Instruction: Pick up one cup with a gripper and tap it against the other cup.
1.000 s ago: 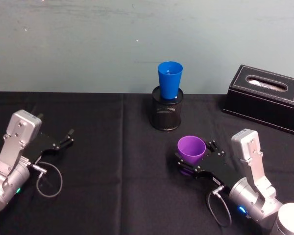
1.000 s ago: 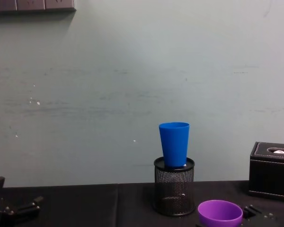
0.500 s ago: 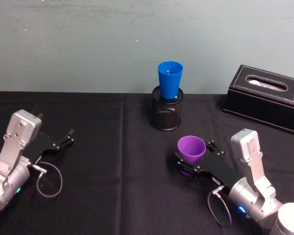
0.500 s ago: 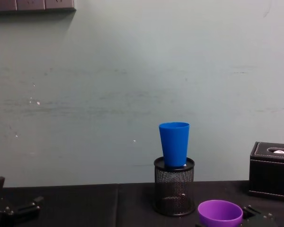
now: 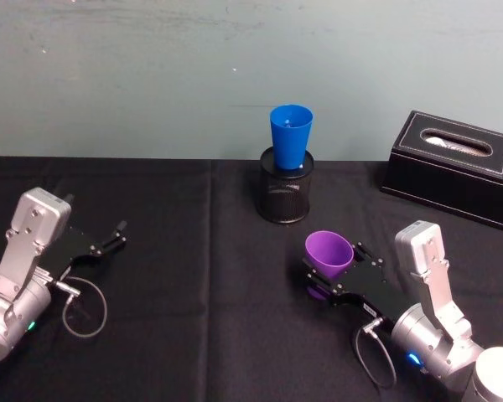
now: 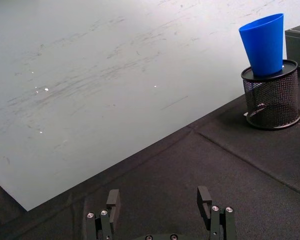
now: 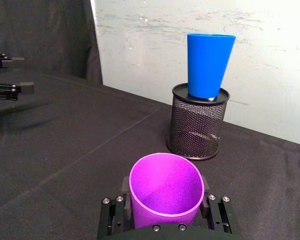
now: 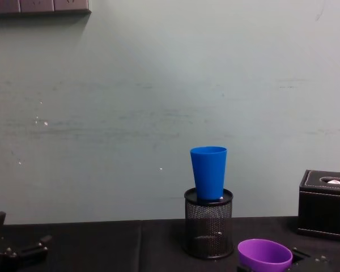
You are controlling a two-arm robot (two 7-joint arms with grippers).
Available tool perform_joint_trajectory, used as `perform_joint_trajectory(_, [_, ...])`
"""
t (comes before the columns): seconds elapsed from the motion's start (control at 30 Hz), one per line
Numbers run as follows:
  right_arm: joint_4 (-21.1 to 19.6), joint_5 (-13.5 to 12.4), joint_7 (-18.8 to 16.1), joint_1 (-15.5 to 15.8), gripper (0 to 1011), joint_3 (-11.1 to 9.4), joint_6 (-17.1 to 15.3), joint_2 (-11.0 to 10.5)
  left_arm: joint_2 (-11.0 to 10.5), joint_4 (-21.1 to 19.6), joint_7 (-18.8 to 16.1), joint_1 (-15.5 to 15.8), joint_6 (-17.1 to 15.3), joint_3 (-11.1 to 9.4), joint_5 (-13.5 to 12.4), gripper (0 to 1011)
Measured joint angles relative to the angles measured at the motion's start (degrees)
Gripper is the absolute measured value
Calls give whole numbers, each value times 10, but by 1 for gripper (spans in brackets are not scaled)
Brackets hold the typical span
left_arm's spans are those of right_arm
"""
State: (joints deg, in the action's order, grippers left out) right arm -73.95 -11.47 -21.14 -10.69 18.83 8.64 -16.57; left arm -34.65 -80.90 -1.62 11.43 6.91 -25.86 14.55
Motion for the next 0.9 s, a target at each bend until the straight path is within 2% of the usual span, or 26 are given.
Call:
perform_joint_trajectory(0.6, [0,0,1,0,739,0,0,0,0,0,0,0,0,0,0,1011])
perform_joint_trajectory(0.9, [-8,-1,-1,4,739,-6,4,1,0,0,0,0,0,0,0,1012])
